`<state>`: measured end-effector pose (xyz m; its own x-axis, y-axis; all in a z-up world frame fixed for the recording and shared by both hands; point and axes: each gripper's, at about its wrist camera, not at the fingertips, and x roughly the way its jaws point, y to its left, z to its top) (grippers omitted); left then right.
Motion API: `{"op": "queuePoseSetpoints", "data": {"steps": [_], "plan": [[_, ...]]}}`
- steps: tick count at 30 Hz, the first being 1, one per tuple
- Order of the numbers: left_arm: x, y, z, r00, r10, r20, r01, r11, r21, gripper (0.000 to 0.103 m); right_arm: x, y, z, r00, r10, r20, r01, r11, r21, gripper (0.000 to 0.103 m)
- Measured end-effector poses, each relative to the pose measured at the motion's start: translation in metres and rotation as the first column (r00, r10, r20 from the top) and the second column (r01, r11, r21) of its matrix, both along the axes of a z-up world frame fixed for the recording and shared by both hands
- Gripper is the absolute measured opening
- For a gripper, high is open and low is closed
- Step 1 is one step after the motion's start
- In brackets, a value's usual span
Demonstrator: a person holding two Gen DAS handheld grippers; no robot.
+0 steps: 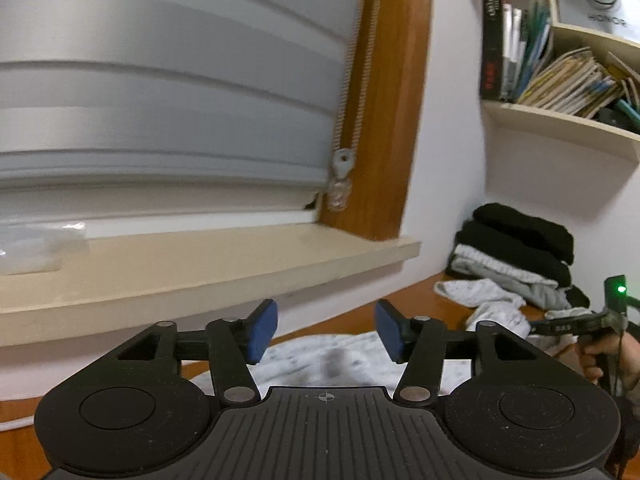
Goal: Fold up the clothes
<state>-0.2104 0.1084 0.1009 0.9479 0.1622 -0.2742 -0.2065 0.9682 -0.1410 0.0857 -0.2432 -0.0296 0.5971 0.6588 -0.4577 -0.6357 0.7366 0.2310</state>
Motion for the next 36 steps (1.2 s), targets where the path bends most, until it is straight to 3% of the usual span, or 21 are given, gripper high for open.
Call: {"op": "queuePoseSetpoints", "data": {"steps": [5,12,16,19,21,23,27,29,32,34,36], "plan": [[0.043,-0.039,-0.01,0.982,-0.157,-0.108,0.156,0.988,-0.019,0.065,0.009,0.0,-0.004,0.998,0.003,-0.059,-0.003,1.0,0.012,0.053],[0.097,-0.088,-0.032,0.951,-0.197,-0.239,0.216,0.975,0.054,0.066,0.012,-0.002,-0.006,0.996,-0.002,-0.085,0.004,1.0,0.026,0.053],[0.112,-0.106,-0.04,0.926,-0.243,-0.29,0.286,0.952,0.114,0.076,0.013,-0.003,-0.006,0.996,0.0,-0.092,0.003,0.999,0.035,0.053],[0.124,-0.112,-0.042,0.905,-0.273,-0.326,0.334,0.931,0.146,0.074,0.013,-0.005,-0.006,0.996,0.0,-0.093,0.004,0.999,0.042,0.053],[0.133,-0.11,-0.039,0.894,-0.275,-0.353,0.348,0.923,0.163,0.065,0.013,-0.005,-0.006,0.996,0.0,-0.092,0.004,0.999,0.045,0.053],[0.141,-0.108,-0.036,0.883,-0.276,-0.38,0.363,0.914,0.179,0.046,0.013,-0.005,-0.006,0.996,0.0,-0.092,0.004,0.999,0.044,0.053],[0.158,-0.103,-0.031,0.858,-0.276,-0.433,0.393,0.895,0.21,0.031,0.013,-0.005,-0.007,0.996,0.002,-0.093,0.002,0.999,0.047,0.053],[0.166,-0.102,-0.026,0.847,-0.279,-0.453,0.407,0.888,0.214,0.004,0.013,-0.006,-0.007,0.996,0.003,-0.093,0.002,0.999,0.049,0.053],[0.174,-0.097,-0.011,0.885,-0.206,-0.417,0.338,0.9,0.274,0.003,0.013,-0.007,-0.008,0.996,0.004,-0.093,0.001,0.999,0.055,0.053],[0.171,-0.086,0.014,0.942,-0.14,-0.304,0.238,0.918,0.317,0.003,0.013,-0.008,-0.007,0.996,0.004,-0.09,0.001,0.998,0.06,0.053],[0.167,-0.079,0.037,0.981,-0.039,-0.189,0.112,0.912,0.394,0.003,0.012,-0.009,-0.007,0.996,0.006,-0.087,0.001,0.997,0.071,0.053]]}}
